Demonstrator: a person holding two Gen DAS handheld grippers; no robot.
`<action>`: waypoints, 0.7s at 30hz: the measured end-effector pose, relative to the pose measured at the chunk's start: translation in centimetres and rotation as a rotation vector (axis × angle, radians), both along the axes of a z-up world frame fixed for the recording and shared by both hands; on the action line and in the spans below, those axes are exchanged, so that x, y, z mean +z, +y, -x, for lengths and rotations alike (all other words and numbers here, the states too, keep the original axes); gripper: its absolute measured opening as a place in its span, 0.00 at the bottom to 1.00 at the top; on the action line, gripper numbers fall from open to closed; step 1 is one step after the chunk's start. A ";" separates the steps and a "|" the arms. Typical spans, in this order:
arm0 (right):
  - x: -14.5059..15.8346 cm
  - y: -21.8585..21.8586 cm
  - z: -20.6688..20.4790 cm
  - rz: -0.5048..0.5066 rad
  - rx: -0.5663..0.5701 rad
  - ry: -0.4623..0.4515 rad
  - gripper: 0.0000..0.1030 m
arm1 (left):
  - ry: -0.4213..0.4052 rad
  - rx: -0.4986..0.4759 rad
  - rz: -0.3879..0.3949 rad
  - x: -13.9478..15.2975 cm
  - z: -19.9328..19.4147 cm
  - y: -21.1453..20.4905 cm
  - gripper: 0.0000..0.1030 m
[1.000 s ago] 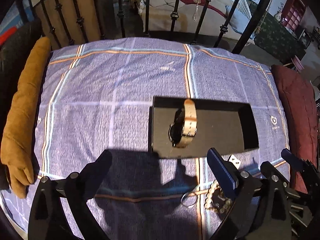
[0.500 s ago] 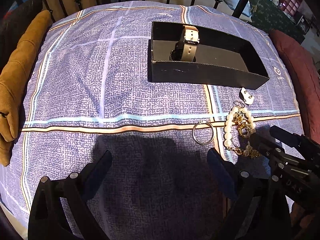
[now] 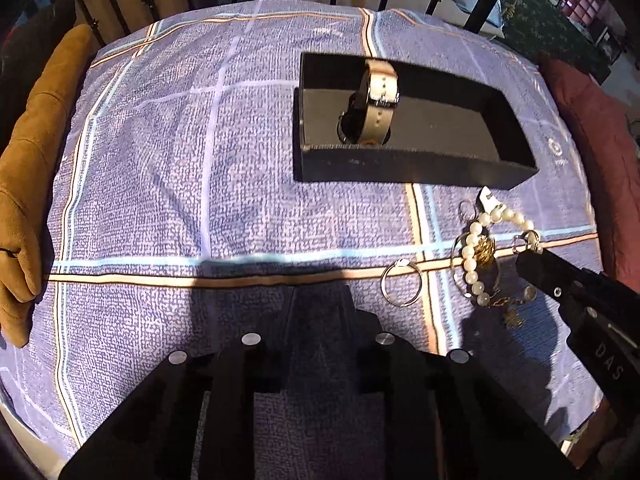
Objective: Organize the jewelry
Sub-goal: 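Lift the gold earring with the right tool toward the black box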
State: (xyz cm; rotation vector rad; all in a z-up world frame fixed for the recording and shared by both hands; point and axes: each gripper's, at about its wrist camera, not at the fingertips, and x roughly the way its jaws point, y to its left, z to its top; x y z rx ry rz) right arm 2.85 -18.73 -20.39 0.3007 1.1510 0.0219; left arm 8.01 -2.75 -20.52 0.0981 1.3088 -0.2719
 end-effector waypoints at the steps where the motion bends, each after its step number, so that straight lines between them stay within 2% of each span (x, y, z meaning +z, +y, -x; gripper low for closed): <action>1: 0.8 0.0 0.0 -0.001 0.001 -0.018 0.13 | -0.014 -0.001 0.016 0.8 -0.3 -0.1 0.19; 9: 6.2 0.4 -1.8 -0.001 0.023 -0.148 0.12 | -0.104 -0.004 0.112 5.4 -3.9 -1.9 0.19; 13: 8.0 0.0 -2.6 0.012 0.026 -0.195 0.10 | -0.143 -0.009 0.104 6.4 -5.1 -2.6 0.19; 18: 8.6 -0.8 -3.5 0.021 0.026 -0.213 0.10 | -0.158 0.002 0.103 6.8 -6.1 -2.6 0.19; 21: 7.6 -1.1 -3.4 0.029 0.025 -0.179 0.10 | -0.149 0.010 0.100 6.4 -6.1 -2.4 0.19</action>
